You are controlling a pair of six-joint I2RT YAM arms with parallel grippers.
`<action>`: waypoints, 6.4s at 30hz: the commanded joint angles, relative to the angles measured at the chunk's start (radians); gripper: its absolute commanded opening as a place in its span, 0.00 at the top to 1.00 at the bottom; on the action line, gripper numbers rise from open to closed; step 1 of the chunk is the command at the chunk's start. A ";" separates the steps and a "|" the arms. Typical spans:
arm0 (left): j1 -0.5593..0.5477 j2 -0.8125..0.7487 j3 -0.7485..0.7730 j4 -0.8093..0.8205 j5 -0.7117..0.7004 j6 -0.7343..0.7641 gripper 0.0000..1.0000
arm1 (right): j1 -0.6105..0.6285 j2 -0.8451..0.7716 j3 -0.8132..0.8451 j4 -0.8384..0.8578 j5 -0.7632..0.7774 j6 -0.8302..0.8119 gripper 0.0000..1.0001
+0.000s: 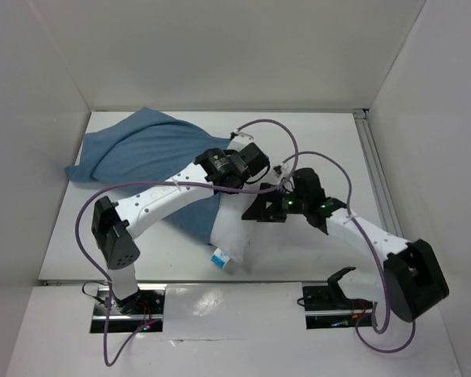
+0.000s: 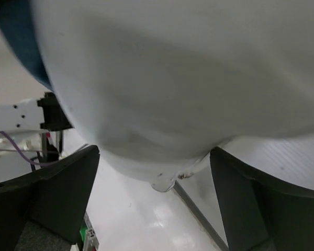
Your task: Put the pillow into the pillowcase
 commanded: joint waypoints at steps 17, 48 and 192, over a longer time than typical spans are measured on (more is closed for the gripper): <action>0.078 -0.018 0.659 0.336 1.070 0.145 1.00 | -0.095 0.073 0.535 0.375 0.105 0.037 1.00; 0.212 -0.038 0.246 0.613 1.436 -0.023 0.07 | 0.001 0.100 0.077 0.235 0.277 0.163 0.40; -0.304 -0.183 -0.710 0.363 0.098 -0.461 1.00 | -0.159 -0.256 -0.264 0.048 0.015 0.195 0.42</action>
